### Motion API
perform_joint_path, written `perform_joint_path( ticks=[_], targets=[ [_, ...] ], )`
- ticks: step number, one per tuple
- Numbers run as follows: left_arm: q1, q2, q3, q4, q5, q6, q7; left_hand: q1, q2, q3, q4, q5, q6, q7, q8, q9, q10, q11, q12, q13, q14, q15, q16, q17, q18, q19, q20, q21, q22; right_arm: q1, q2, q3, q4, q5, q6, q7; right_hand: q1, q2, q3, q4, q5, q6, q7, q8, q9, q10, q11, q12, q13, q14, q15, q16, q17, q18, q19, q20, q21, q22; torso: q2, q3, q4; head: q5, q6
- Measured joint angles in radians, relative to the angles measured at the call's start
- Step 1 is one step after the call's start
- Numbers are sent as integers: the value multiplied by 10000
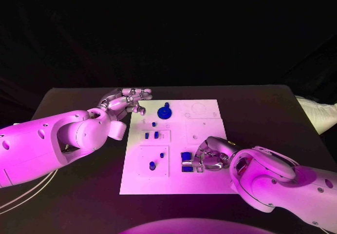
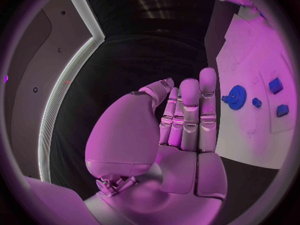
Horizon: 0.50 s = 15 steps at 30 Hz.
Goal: Assemble the parts on the task board
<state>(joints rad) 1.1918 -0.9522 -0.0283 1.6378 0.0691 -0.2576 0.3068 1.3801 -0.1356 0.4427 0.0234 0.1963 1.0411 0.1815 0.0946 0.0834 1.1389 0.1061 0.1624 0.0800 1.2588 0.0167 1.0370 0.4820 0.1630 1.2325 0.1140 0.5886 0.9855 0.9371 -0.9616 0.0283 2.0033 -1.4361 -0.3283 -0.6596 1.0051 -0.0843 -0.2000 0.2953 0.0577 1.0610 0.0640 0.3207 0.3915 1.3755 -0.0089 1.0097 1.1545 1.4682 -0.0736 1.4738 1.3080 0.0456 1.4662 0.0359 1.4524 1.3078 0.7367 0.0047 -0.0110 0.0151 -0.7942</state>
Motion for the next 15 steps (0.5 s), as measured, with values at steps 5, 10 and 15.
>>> perform_joint_path(
  ticks=[5,10,15],
  targets=[
    [0,-16,0,2,0,0,-1,0,0,0,0,0,0,0,0,0,-8,8,0,0,12,12,0,-6,0,-1,-1,0,-7,0,-30,0,34,-144,13,-13,683,31,392,-41,111,0,0,0,152,0,0,0,15,0,0,0,-1,0,0,0,0,-1,0,1,-8,6,-7],
    [0,-17,0,4,0,2,-1,0,0,0,0,0,0,0,0,0,-8,8,0,0,13,13,0,-6,0,-1,-1,0,-7,-2,-46,0,72,-296,94,-11,2371,275,704,-524,679,-36,-36,0,364,1,0,0,123,0,0,0,-1,0,0,0,0,-2,0,6,-9,-1,-13],
    [0,-17,0,4,0,4,-2,0,0,0,0,0,0,0,0,0,-8,8,0,0,14,13,0,-6,-1,-1,-1,0,-7,-4,-14,0,74,-479,169,-11,3107,518,869,-874,684,-36,-36,75,488,94,-92,283,346,0,1,0,-2,0,0,0,0,-2,-1,8,-8,-12,-29]
  ],
)
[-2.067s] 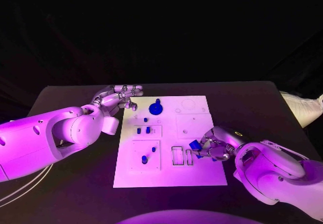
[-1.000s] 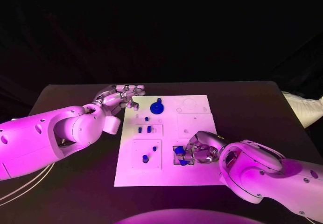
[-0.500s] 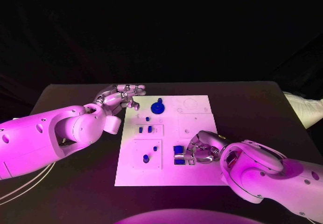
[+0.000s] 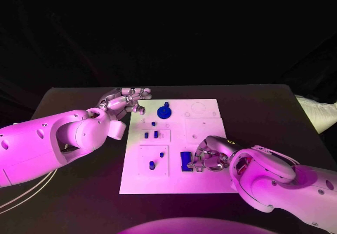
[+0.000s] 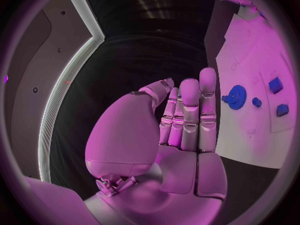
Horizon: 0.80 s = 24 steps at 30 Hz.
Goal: Assemble the parts on the task board
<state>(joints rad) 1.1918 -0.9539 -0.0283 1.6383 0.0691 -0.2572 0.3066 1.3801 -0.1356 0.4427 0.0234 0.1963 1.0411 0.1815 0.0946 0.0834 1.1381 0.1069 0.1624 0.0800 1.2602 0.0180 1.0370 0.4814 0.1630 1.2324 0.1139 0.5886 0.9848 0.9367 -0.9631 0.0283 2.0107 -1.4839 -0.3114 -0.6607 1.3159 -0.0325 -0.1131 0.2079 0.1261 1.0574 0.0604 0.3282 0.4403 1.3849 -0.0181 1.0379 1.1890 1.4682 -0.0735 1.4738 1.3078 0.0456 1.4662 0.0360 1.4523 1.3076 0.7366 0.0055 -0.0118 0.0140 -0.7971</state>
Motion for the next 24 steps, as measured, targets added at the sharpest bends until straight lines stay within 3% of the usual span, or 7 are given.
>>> perform_joint_path(
  ticks=[7,18,24],
  targets=[
    [0,5,0,0,0,2,0,0,0,0,0,0,0,0,0,0,0,0,0,0,1,1,0,0,0,0,0,0,0,1,128,11,-59,-371,30,-74,351,140,140,-221,-10,35,-35,46,94,105,-32,182,141,-37,-36,0,0,0,0,0,38,-1,0,-7,10,-7,-17],
    [0,-7,0,4,0,5,0,0,0,0,0,0,0,0,0,0,0,0,0,0,3,3,0,1,0,0,0,0,1,-15,-294,2,118,-660,-77,-120,329,288,-61,-21,383,-6,-13,45,170,106,-31,182,182,-37,-35,0,-2,0,0,0,38,-1,-3,-5,0,-14,-10],
    [-1,-30,0,3,0,6,-1,0,0,0,0,0,0,0,0,0,0,0,0,0,4,5,0,2,1,0,0,0,1,56,-1105,22,418,-443,-261,37,289,247,-125,43,559,-573,216,-460,-36,11,133,-47,82,-12,-11,83,-2,1,0,0,38,-2,-11,-5,-12,-90,12]
  ],
)
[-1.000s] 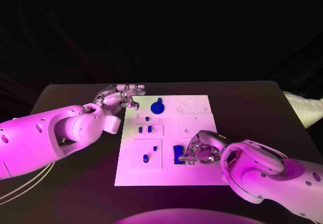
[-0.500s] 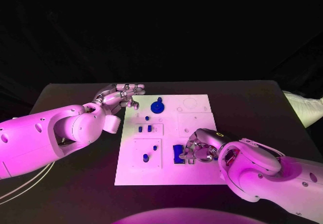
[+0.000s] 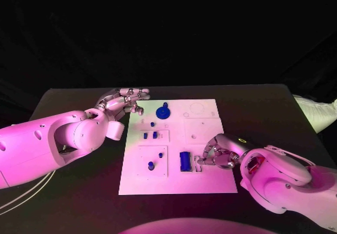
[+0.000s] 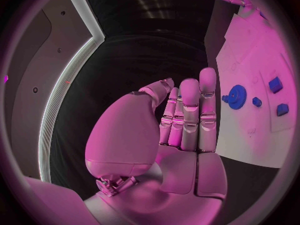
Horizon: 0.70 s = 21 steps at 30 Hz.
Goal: Assemble the parts on the task board
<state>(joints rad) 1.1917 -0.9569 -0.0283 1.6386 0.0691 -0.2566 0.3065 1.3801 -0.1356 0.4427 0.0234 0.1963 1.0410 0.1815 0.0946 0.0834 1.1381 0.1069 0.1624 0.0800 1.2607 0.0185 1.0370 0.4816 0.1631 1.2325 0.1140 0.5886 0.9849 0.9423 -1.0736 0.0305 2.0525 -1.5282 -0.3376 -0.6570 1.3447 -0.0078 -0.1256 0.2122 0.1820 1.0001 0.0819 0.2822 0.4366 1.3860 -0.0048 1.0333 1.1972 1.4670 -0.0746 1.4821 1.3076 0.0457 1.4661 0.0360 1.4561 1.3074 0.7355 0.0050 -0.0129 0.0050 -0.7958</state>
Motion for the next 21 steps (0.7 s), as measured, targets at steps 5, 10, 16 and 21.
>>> perform_joint_path(
  ticks=[5,10,16,21],
  targets=[
    [0,-24,0,13,0,0,-1,0,0,0,0,0,0,0,0,0,0,0,0,0,-26,-25,0,0,-1,0,0,0,0,169,-800,16,144,73,-138,139,92,102,-28,57,216,-121,121,-373,-289,-49,123,-111,-58,-7,104,15,0,0,-5,73,0,-1,3,0,-17,-116,38],
    [0,-32,0,47,0,6,-4,0,0,0,0,0,0,0,0,0,0,0,0,1,-25,-25,0,0,0,0,0,0,0,209,-1158,15,202,-64,-211,192,42,200,-62,160,253,-64,131,-465,-445,-49,124,-120,-58,-6,104,14,-1,0,0,75,0,-1,13,16,-35,-209,75],
    [0,-49,-2,75,0,17,-9,0,0,0,0,0,0,0,0,0,0,0,0,0,-25,-25,0,1,-1,0,0,0,1,222,-1343,10,192,-358,-183,171,-12,252,-150,323,253,210,68,-510,-572,-49,124,-175,-88,-7,104,14,-2,0,0,74,0,-1,15,20,-34,-317,88],
    [-1,-61,-5,76,-1,25,-12,0,0,0,0,0,0,0,0,0,0,-1,0,0,-25,-25,0,1,-1,0,0,0,1,218,-1354,5,103,-676,-42,94,-12,252,-224,452,253,445,25,-516,-615,-49,124,-175,-96,-6,103,14,-2,-1,0,74,-1,2,15,16,-24,-351,80]
  ],
)
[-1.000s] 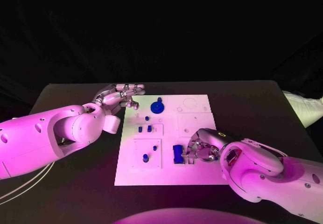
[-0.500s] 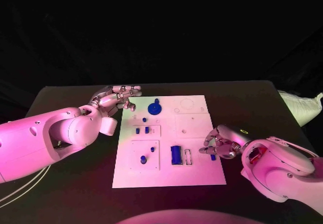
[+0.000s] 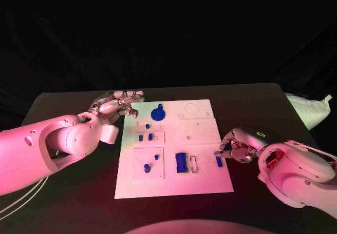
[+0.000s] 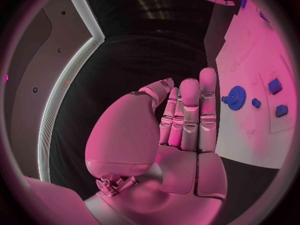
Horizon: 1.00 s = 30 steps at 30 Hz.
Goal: Assemble the parts on the task board
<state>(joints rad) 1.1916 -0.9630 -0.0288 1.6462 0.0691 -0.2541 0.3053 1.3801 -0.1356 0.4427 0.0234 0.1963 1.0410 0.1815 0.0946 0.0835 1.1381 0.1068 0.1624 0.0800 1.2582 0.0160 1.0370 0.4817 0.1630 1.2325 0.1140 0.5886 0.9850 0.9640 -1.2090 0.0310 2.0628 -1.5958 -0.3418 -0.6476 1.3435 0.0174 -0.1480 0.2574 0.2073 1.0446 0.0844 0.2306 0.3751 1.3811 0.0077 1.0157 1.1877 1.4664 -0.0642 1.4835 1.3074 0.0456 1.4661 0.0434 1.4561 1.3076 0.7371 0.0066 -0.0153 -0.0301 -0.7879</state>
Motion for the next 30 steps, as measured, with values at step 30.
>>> perform_joint_path(
  ticks=[30],
  targets=[
    [-1,-11,-5,0,0,40,-23,0,0,0,0,0,0,0,0,0,0,0,0,0,5,5,0,0,0,0,0,0,1,-245,602,-5,-423,-796,1408,-384,182,-145,-28,28,-79,317,-101,15,45,8,-70,-139,-24,0,-1,-1,4,1,-1,-1,0,2,-5,-7,10,97,-76]
  ],
)
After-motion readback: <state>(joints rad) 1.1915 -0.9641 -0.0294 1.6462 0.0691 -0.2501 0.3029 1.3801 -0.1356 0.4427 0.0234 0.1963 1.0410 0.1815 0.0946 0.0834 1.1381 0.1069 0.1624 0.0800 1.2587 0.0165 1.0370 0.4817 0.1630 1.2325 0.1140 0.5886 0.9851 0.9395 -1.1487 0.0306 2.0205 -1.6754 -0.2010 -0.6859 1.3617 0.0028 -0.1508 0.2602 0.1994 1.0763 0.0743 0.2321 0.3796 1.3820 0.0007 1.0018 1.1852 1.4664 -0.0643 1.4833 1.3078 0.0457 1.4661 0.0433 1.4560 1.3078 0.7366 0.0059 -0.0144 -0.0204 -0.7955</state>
